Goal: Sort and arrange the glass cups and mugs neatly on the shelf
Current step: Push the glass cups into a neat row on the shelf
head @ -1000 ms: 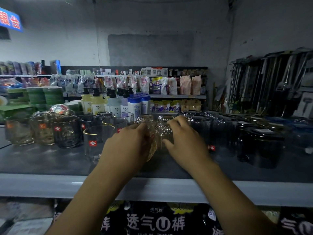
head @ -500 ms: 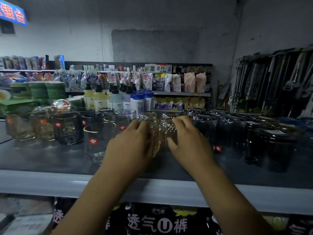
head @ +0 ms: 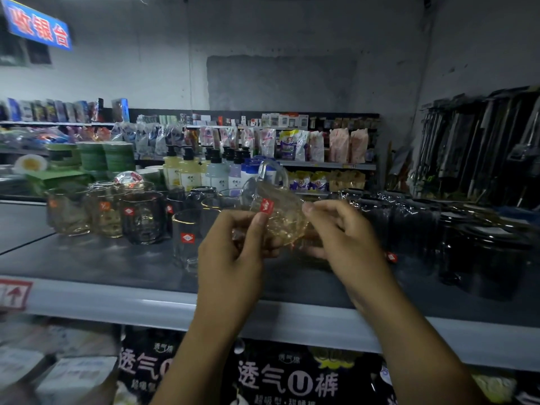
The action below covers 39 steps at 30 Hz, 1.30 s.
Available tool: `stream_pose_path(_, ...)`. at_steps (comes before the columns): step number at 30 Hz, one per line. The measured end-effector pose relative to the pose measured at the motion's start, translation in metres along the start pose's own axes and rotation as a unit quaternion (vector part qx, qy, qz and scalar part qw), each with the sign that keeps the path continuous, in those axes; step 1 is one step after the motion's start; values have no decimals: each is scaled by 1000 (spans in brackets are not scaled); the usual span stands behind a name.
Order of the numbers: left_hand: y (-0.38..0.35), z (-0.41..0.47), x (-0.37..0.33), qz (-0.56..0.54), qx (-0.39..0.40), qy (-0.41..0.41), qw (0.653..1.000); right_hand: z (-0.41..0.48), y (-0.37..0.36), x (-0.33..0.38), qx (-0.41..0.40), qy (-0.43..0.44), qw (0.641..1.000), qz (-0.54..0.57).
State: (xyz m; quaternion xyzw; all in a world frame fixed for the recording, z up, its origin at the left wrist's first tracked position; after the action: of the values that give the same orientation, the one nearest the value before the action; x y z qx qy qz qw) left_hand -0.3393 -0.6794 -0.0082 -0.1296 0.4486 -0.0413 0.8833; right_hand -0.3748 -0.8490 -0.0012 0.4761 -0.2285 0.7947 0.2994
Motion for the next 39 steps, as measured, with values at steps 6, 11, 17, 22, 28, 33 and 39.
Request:
stream_pose_path(6, -15, -23, 2, -234, 17, 217, 948, -21, -16, 5, 74, -116, 973, 187)
stream_pose_path(11, 6, -22, 5, -71, 77, 212, 972, -13, -2, 20, -7, 17, 999, 36)
stream_pose_path(17, 49, -12, -6, 190, 42, -117, 974, -1, -11, 30, 8, 145, 956, -254)
stream_pose_path(22, 61, -8, -6, 245, 29, -235, 940, -2, -38, 26, 56, 155, 899, -406)
stream_pose_path(28, 60, -7, -3, 261, 59, -270, 925, 3, -48, 10, 81, 153, 884, -434)
stream_pose_path(33, 37, 3, -11, 337, 116, -336, 872, 3, -25, 31, 49, 235, 891, -385)
stream_pose_path(39, -10, 14, 5, 464, 226, -374, 771, 22, -5, 19, 18, 357, 811, -463)
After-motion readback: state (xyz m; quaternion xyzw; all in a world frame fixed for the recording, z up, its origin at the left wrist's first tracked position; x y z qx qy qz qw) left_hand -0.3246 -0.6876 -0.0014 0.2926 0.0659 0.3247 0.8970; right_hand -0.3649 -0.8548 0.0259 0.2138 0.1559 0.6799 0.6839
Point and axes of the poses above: each hand's wrist, its own z-axis towards the middle knuckle, its own y-axis out of the back of the hand, x = y × z, the point moved 4 cm from there along z, towards the middle knuckle, and after that the axes turned 14 degrees about -x, right-handed, at the moved point
